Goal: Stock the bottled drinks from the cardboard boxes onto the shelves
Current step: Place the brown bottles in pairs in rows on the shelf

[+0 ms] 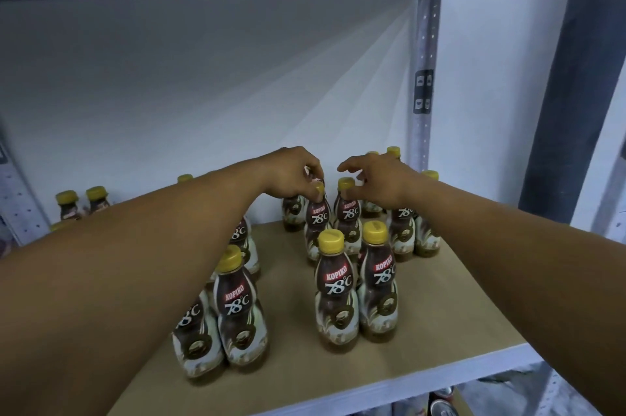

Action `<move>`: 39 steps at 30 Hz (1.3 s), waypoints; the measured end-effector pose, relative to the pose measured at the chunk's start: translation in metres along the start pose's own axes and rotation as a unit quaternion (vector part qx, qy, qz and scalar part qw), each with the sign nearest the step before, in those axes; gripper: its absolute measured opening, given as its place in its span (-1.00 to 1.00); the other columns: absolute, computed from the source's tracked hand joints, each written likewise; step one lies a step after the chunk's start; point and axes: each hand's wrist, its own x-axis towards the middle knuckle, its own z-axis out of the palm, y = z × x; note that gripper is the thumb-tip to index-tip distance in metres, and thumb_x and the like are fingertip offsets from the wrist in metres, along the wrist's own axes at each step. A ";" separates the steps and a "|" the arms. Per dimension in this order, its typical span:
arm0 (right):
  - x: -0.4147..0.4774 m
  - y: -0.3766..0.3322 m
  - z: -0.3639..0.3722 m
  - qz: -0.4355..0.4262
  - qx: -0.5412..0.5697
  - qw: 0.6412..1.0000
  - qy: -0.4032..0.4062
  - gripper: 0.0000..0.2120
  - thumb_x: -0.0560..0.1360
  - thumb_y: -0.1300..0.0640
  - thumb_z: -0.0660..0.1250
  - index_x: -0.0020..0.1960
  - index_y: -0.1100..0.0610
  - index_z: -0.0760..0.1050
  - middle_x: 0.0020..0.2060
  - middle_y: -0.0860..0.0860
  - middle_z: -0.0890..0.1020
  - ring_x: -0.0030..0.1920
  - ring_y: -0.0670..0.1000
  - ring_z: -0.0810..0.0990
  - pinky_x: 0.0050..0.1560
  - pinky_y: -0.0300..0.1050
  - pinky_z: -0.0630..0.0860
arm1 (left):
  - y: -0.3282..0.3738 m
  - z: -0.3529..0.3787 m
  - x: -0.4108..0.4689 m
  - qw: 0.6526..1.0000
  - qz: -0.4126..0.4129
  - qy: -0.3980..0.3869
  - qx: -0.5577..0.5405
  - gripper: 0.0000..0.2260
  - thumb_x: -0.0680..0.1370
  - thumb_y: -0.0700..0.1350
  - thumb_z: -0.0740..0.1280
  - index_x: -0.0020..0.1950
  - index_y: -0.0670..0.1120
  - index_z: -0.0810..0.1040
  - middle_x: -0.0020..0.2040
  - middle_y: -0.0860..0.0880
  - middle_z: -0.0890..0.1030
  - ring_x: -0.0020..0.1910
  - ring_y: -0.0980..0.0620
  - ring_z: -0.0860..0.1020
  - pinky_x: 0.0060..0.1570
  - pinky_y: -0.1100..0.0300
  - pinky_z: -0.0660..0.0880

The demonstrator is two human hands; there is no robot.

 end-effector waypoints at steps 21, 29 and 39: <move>0.002 -0.003 0.013 -0.004 0.034 0.999 0.005 -0.62 0.53 0.04 0.48 0.31 -0.04 0.51 -0.02 0.07 0.66 0.01 0.06 0.61 0.07 0.02 0.58 | -0.010 0.010 -0.004 1.000 0.000 0.015 -0.019 -0.73 0.52 -0.07 0.53 0.18 -0.01 0.58 -0.02 0.03 0.59 0.02 -0.09 0.62 0.13 -0.07 0.56; -0.001 -0.010 0.018 -0.010 0.075 0.997 0.000 -0.61 0.50 0.01 0.51 0.29 -0.09 0.52 -0.06 -0.04 0.62 0.00 0.01 0.61 -0.05 -0.10 0.48 | -0.017 0.008 -0.024 1.000 0.006 0.009 -0.020 -0.74 0.52 -0.07 0.53 0.17 -0.01 0.59 0.00 -0.07 0.67 0.00 -0.06 0.64 0.12 -0.05 0.57; -0.004 -0.015 0.023 -0.017 0.098 0.995 0.006 -0.64 0.46 0.02 0.55 0.20 -0.09 0.54 -0.10 -0.04 0.63 -0.03 0.04 0.63 -0.02 -0.05 0.55 | -0.018 0.012 -0.041 0.999 0.002 0.023 -0.046 -0.75 0.53 -0.09 0.51 0.19 -0.02 0.60 0.15 -0.06 0.60 0.09 -0.06 0.62 0.20 -0.10 0.54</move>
